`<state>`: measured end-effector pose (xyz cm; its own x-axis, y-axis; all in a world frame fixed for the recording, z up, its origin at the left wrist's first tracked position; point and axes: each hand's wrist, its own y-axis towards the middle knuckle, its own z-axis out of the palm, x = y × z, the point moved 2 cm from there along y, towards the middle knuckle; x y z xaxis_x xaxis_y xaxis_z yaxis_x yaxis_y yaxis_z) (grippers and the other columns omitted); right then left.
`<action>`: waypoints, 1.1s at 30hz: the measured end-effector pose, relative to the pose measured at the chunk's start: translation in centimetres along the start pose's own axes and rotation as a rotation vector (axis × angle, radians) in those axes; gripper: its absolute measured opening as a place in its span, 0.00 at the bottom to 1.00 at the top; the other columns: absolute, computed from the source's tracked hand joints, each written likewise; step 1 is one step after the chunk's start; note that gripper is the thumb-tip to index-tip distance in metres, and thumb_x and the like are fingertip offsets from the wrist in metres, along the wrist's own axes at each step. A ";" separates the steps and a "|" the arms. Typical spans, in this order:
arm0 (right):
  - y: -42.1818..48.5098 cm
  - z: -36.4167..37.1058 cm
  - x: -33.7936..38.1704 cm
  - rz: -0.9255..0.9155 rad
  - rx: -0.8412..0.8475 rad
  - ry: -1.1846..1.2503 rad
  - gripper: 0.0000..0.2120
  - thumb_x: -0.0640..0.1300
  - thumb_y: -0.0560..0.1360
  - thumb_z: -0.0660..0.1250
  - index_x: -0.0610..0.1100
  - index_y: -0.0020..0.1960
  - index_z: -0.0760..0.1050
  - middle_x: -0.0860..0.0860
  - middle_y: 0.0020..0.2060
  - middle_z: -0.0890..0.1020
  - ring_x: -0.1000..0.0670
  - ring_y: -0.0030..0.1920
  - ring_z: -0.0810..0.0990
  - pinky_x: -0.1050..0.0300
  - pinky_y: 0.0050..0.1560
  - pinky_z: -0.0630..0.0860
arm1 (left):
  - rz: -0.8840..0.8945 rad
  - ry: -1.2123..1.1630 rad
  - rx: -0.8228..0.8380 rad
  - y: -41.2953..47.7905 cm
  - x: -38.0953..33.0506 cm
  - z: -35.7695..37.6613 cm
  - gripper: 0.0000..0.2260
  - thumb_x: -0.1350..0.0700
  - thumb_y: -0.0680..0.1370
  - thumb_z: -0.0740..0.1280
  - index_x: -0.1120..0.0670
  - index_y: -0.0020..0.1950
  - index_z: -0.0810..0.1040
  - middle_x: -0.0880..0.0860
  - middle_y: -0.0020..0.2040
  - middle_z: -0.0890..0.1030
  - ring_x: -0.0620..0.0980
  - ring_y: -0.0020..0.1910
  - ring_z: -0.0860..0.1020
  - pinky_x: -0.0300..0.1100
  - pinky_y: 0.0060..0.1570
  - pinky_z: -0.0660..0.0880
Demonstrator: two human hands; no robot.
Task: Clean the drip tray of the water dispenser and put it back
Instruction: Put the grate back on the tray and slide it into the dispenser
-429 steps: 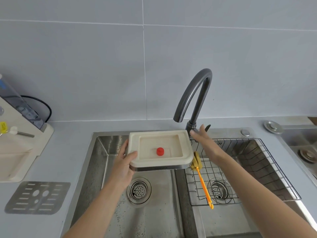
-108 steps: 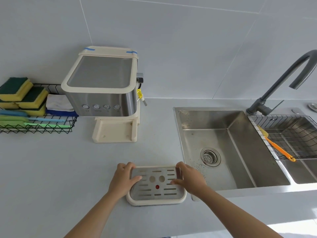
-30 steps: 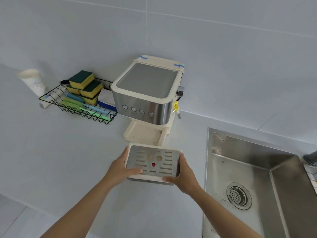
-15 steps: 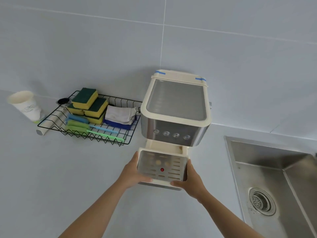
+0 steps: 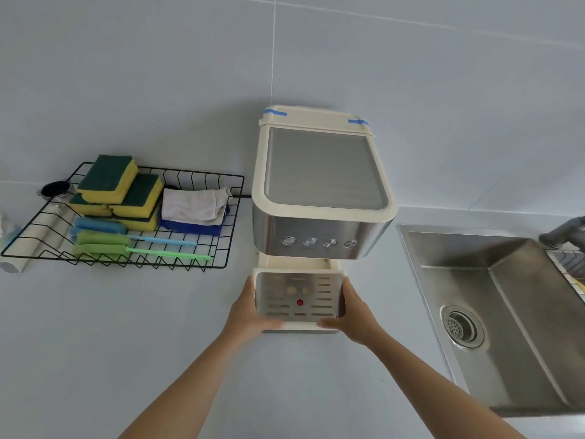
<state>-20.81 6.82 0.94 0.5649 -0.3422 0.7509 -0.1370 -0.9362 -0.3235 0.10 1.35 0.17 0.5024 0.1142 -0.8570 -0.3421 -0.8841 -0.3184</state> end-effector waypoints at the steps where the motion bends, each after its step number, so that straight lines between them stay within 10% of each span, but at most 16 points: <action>1: 0.2 0.0 -0.1 0.013 0.004 0.003 0.44 0.41 0.63 0.77 0.47 0.70 0.53 0.49 0.61 0.72 0.50 0.56 0.73 0.62 0.48 0.76 | 0.009 -0.001 -0.008 0.1 -0.1 0.0 0.38 0.58 0.60 0.79 0.49 0.64 0.62 0.48 0.55 0.76 0.50 0.54 0.75 0.40 0.49 0.73; 14: 3.0 -0.7 -0.4 0.055 0.030 -0.021 0.34 0.41 0.62 0.77 0.49 0.59 0.60 0.53 0.53 0.74 0.52 0.51 0.75 0.70 0.35 0.74 | 0.028 0.031 -0.051 2.2 -0.8 -0.1 0.41 0.57 0.61 0.78 0.52 0.68 0.60 0.50 0.61 0.75 0.50 0.57 0.74 0.42 0.51 0.72; 33: 6.2 -1.1 -0.4 0.081 0.048 -0.072 0.24 0.44 0.64 0.76 0.45 0.57 0.73 0.44 0.56 0.77 0.46 0.53 0.77 0.56 0.54 0.75 | -0.069 0.090 -0.016 6.0 -0.1 -0.8 0.40 0.53 0.60 0.79 0.52 0.67 0.63 0.50 0.59 0.75 0.51 0.58 0.74 0.39 0.51 0.70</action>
<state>-22.85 1.02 -0.75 0.6105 -0.4086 0.6785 -0.1462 -0.9001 -0.4105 -1.41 -4.35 -1.32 0.5941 0.1344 -0.7931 -0.2917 -0.8829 -0.3681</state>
